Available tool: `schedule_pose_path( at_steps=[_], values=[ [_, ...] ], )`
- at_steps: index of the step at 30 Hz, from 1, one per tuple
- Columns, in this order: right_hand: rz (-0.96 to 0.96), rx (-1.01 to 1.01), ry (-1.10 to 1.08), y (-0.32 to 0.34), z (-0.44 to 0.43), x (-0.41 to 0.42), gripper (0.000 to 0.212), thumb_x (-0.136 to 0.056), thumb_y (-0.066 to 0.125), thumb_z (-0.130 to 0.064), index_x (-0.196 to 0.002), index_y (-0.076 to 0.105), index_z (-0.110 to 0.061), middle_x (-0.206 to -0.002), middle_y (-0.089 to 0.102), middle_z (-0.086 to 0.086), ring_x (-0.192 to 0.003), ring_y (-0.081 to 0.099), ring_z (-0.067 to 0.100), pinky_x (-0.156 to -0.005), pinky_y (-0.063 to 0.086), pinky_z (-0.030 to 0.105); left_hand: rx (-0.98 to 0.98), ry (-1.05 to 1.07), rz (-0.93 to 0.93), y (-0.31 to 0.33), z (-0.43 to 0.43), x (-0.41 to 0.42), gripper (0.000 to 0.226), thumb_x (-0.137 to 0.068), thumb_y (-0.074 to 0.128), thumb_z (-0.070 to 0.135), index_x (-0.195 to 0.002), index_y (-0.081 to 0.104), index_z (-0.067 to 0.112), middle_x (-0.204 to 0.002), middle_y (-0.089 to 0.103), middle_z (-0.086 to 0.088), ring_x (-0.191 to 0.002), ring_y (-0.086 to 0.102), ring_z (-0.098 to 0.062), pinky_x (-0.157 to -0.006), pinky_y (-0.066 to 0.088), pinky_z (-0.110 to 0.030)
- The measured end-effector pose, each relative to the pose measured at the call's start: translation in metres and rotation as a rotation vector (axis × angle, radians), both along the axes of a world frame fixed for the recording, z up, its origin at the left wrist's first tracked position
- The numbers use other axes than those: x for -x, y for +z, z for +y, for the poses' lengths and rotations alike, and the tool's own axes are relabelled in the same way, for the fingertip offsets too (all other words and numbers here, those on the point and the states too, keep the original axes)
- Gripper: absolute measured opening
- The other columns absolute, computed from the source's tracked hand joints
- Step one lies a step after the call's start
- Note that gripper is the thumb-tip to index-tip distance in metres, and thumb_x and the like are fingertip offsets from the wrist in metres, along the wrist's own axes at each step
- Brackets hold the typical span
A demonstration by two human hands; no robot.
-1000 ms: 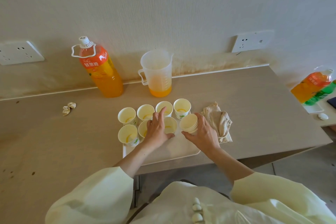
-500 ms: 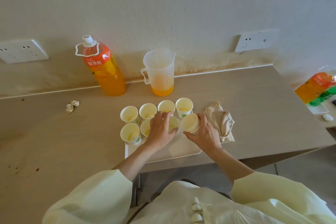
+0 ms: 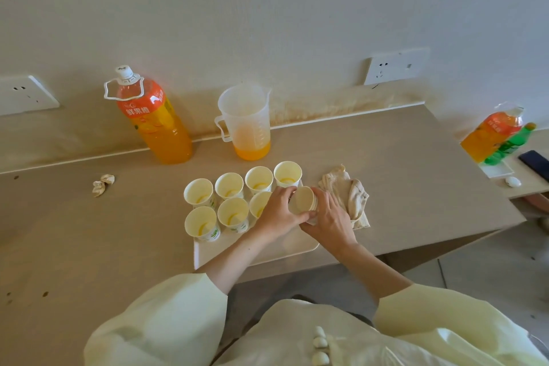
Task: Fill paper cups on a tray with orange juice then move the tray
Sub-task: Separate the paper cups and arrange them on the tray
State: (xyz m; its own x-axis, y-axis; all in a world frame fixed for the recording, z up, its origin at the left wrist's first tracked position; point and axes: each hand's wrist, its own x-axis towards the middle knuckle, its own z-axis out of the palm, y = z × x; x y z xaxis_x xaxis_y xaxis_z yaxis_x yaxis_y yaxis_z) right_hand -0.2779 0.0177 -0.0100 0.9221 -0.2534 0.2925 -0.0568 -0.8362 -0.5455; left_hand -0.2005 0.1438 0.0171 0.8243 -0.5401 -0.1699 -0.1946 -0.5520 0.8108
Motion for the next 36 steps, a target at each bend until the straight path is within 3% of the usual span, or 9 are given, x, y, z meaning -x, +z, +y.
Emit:
schedule_pose_path(
  at_steps=[3, 7, 12, 14, 17, 21, 29, 36],
  values=[
    [0.025, -0.016, -0.015, 0.001, -0.001, 0.001, 0.070, -0.064, 0.087, -0.025, -0.123, 0.053, -0.009, -0.111, 0.064, 0.006, -0.104, 0.063, 0.027, -0.066, 0.053, 0.033, 0.017, 0.023, 0.009, -0.003, -0.002, -0.002, 0.071, -0.059, 0.081, 0.052, -0.116, 0.054, 0.020, -0.113, 0.050, 0.002, -0.103, 0.052, -0.012, -0.086, 0.044, -0.023],
    [-0.001, 0.024, -0.001, 0.001, -0.002, 0.001, 0.071, -0.061, 0.087, -0.034, -0.119, 0.050, -0.014, -0.102, 0.065, 0.002, -0.095, 0.066, 0.024, -0.061, 0.053, 0.029, 0.028, 0.059, 0.043, -0.004, -0.003, -0.003, 0.069, -0.056, 0.079, 0.054, -0.110, 0.055, 0.019, -0.107, 0.053, 0.003, -0.097, 0.056, -0.011, -0.083, 0.048, -0.026],
    [0.015, 0.018, -0.072, -0.003, -0.012, 0.000, 0.077, -0.060, 0.088, -0.037, -0.119, 0.044, -0.016, -0.099, 0.064, 0.004, -0.092, 0.064, 0.027, -0.065, 0.057, 0.038, 0.143, 0.233, 0.108, 0.009, 0.000, -0.010, 0.065, -0.049, 0.066, 0.064, -0.098, 0.054, 0.023, -0.104, 0.059, -0.002, -0.091, 0.059, -0.012, -0.073, 0.044, -0.019],
    [0.043, -0.019, -0.170, -0.006, -0.023, 0.004, 0.078, -0.063, 0.088, -0.037, -0.124, 0.044, -0.014, -0.106, 0.062, 0.007, -0.097, 0.062, 0.030, -0.068, 0.055, 0.042, 0.151, 0.256, 0.051, 0.013, 0.005, -0.022, 0.075, -0.053, 0.069, 0.063, -0.111, 0.054, 0.018, -0.113, 0.054, -0.003, -0.101, 0.056, -0.013, -0.083, 0.044, -0.022],
    [0.095, -0.102, -0.299, -0.004, -0.032, 0.006, 0.079, -0.070, 0.082, -0.043, -0.132, 0.047, -0.010, -0.124, 0.057, 0.010, -0.108, 0.057, 0.030, -0.077, 0.051, 0.042, 0.001, 0.154, -0.111, 0.015, 0.009, -0.032, 0.075, -0.067, 0.081, 0.046, -0.127, 0.049, 0.013, -0.119, 0.045, 0.000, -0.111, 0.043, -0.011, -0.096, 0.035, -0.024],
    [0.088, -0.108, -0.332, -0.002, -0.030, 0.005, 0.078, -0.073, 0.079, -0.044, -0.134, 0.046, -0.009, -0.128, 0.054, 0.011, -0.114, 0.054, 0.030, -0.082, 0.051, 0.043, -0.179, 0.059, -0.278, 0.004, 0.001, -0.029, 0.087, -0.066, 0.082, 0.046, -0.136, 0.041, 0.013, -0.123, 0.045, -0.006, -0.119, 0.042, -0.023, -0.101, 0.030, -0.033],
    [0.128, -0.183, -0.316, -0.006, -0.033, 0.007, 0.082, -0.073, 0.075, -0.055, -0.136, 0.038, -0.018, -0.130, 0.050, 0.003, -0.112, 0.054, 0.024, -0.081, 0.053, 0.044, -0.380, -0.086, -0.326, -0.013, -0.005, -0.017, 0.111, -0.072, 0.076, 0.049, -0.151, 0.004, 0.020, -0.143, 0.034, -0.008, -0.130, 0.034, -0.025, -0.102, 0.020, -0.038],
    [0.147, -0.223, -0.311, -0.009, -0.035, 0.009, 0.081, -0.072, 0.075, -0.055, -0.135, 0.037, -0.022, -0.129, 0.050, -0.002, -0.110, 0.055, 0.021, -0.079, 0.052, 0.038, -0.357, -0.084, -0.351, -0.017, -0.007, -0.016, 0.109, -0.072, 0.076, 0.044, -0.151, 0.005, 0.019, -0.142, 0.029, -0.010, -0.130, 0.037, -0.025, -0.100, 0.020, -0.035]
  ],
)
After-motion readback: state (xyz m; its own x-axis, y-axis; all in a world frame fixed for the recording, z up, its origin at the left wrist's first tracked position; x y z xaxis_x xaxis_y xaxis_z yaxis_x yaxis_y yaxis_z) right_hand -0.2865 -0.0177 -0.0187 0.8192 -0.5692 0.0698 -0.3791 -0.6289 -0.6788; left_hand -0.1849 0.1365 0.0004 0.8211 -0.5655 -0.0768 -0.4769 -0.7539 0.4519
